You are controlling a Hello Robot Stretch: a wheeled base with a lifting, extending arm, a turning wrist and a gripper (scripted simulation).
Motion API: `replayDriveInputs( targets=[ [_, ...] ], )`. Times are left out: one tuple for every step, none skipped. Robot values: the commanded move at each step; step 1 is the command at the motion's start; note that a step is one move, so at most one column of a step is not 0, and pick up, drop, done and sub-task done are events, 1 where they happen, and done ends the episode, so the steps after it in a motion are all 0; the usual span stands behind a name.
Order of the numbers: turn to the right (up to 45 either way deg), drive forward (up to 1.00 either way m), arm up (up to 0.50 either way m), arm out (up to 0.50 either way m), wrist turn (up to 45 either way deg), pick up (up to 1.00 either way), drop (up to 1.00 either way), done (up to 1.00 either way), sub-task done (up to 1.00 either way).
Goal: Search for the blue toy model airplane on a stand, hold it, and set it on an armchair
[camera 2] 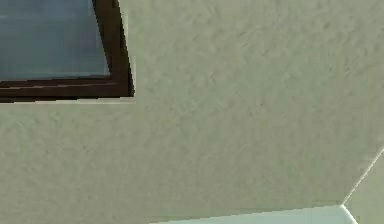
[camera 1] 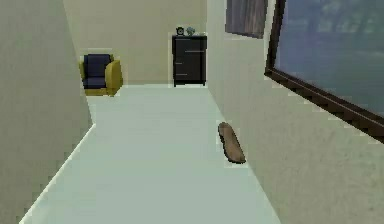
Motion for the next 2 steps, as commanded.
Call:
replayDriveInputs(
  targets=[
    [0.0,0.6,0.0,0.0,0.0,0.0,0.0,0.0,0.0],
    [-24.0,0.0,0.0,0.0,0.0,0.0,0.0,0.0,0.0]
  ],
)
